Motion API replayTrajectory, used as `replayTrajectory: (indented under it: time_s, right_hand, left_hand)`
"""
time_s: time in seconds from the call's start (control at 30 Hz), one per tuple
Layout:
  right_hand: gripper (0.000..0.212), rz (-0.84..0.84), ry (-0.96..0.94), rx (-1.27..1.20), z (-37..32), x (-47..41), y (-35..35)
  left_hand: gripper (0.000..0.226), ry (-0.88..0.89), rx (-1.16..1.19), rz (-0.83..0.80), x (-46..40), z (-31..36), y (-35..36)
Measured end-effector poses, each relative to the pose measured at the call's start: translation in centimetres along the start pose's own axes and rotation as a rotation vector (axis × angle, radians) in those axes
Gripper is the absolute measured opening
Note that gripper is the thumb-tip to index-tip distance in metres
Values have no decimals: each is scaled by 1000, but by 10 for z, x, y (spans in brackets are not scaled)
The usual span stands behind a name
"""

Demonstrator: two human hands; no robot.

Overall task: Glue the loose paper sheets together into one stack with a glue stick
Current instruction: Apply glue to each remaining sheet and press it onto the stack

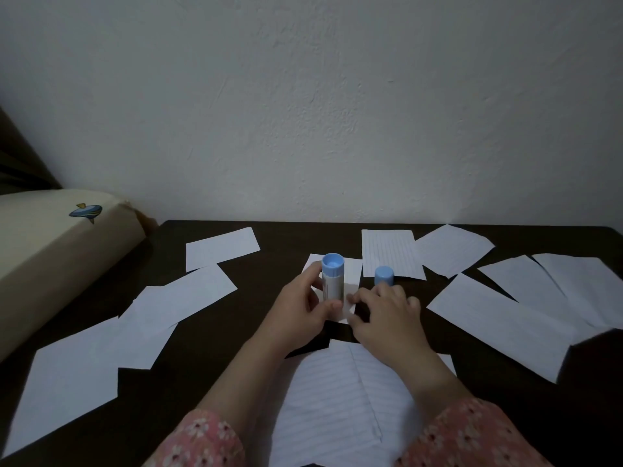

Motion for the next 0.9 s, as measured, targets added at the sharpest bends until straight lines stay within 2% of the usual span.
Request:
replayTrajectory:
  time_s: [0.23, 0.73, 0.83, 0.9]
  right_hand:
    - [38, -7, 17, 0, 2, -1, 1]
    - [40, 6, 15, 14, 1, 1, 0]
    - [40, 7, 21, 19, 1, 1, 0]
    - [39, 10, 21, 18, 1, 2, 1]
  left_hand:
    - [56, -113, 9, 30, 2, -16, -22]
    - [50, -161, 33, 102, 7, -32, -38]
    - [52, -176, 78, 173, 10, -36, -43]
    - [70, -180, 267, 304, 13, -40, -49]
Point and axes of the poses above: each hand's wrist, its own x-axis away from the middle knuckle, its own y-axis out of the palm, z = x × y, the point moved 7 cm from there along -x, towards the middle knuckle
